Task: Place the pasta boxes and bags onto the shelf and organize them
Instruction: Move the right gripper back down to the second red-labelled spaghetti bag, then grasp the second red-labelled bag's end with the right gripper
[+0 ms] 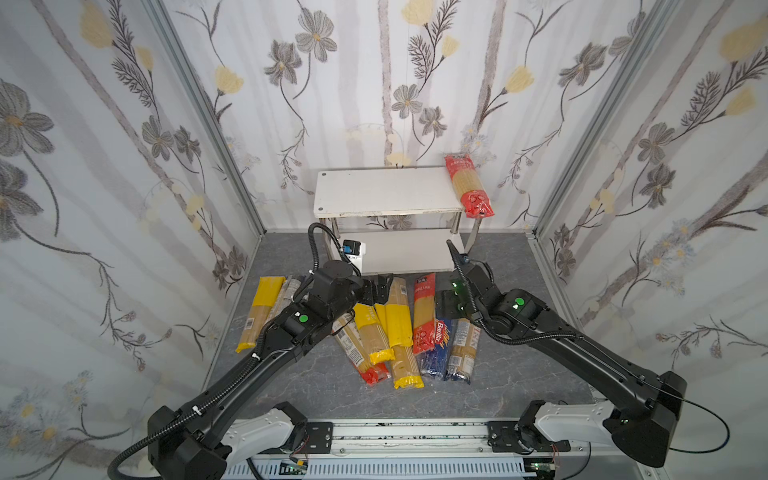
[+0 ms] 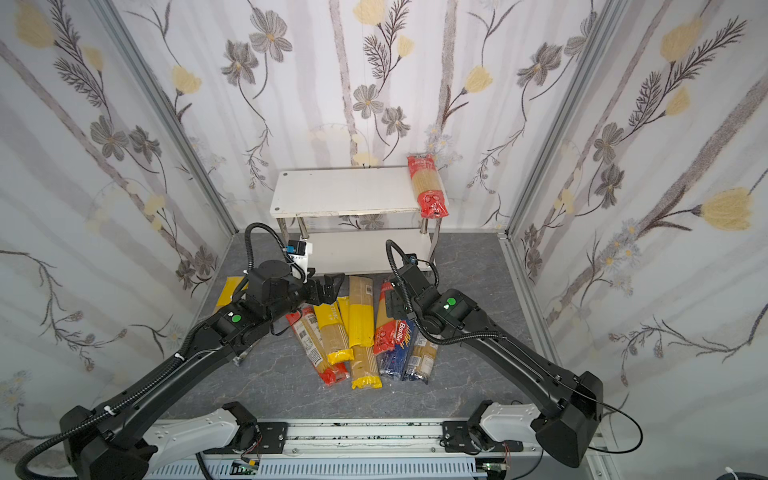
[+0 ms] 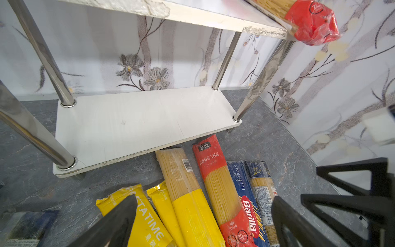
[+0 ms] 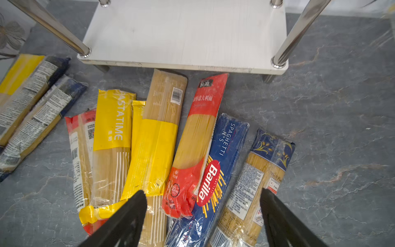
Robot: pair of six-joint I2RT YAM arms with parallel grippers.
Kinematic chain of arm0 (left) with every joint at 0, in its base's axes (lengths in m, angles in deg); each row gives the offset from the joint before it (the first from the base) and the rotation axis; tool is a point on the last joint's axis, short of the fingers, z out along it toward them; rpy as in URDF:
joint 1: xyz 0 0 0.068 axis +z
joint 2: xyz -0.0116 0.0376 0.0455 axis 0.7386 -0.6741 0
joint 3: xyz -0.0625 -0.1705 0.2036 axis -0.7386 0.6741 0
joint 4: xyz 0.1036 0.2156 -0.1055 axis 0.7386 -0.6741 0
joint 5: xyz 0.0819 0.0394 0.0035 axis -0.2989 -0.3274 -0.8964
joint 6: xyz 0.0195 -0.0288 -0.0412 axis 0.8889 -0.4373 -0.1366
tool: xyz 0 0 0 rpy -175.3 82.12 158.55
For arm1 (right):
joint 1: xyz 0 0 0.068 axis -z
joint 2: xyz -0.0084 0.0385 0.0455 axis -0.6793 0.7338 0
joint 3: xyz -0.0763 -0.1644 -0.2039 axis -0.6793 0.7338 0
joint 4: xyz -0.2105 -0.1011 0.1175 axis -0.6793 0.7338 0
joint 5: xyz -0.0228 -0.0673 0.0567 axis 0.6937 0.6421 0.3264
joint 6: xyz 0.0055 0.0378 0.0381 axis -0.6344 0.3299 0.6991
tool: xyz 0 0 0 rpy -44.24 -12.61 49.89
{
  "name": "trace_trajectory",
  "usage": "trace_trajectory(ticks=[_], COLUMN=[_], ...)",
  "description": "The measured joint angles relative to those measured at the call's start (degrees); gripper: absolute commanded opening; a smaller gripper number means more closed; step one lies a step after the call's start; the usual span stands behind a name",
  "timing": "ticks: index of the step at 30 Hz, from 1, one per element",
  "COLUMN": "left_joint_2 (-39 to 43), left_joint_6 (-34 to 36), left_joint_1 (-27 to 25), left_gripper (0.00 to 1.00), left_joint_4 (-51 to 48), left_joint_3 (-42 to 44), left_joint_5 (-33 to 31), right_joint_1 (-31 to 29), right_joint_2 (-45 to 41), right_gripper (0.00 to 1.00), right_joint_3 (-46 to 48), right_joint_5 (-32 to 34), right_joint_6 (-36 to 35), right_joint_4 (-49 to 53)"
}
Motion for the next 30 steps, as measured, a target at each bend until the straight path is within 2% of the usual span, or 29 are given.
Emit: trace_trajectory(ticks=[10, 21, 30], left_joint_2=[0.7, 6.4, 7.2], left_joint_6=[-4.8, -14.6, -16.1], left_joint_1=[0.0, -0.4, -9.2], left_gripper=[1.00, 1.00, 1.00], left_joint_4=[0.0, -0.2, -2.0], left_joint_3=[2.4, 8.0, 7.9], left_joint_5=[-3.2, -7.6, -11.2], right_joint_1=[-2.4, -0.8, 4.5], right_joint_2=[9.4, 15.2, 14.8], right_gripper=[0.82, 0.82, 0.81], right_joint_3=[4.9, 8.4, 12.4], right_joint_5=[-7.3, -9.8, -14.9], right_joint_6=[2.5, 2.4, 0.0], right_joint_4=[-5.3, -7.5, -12.7])
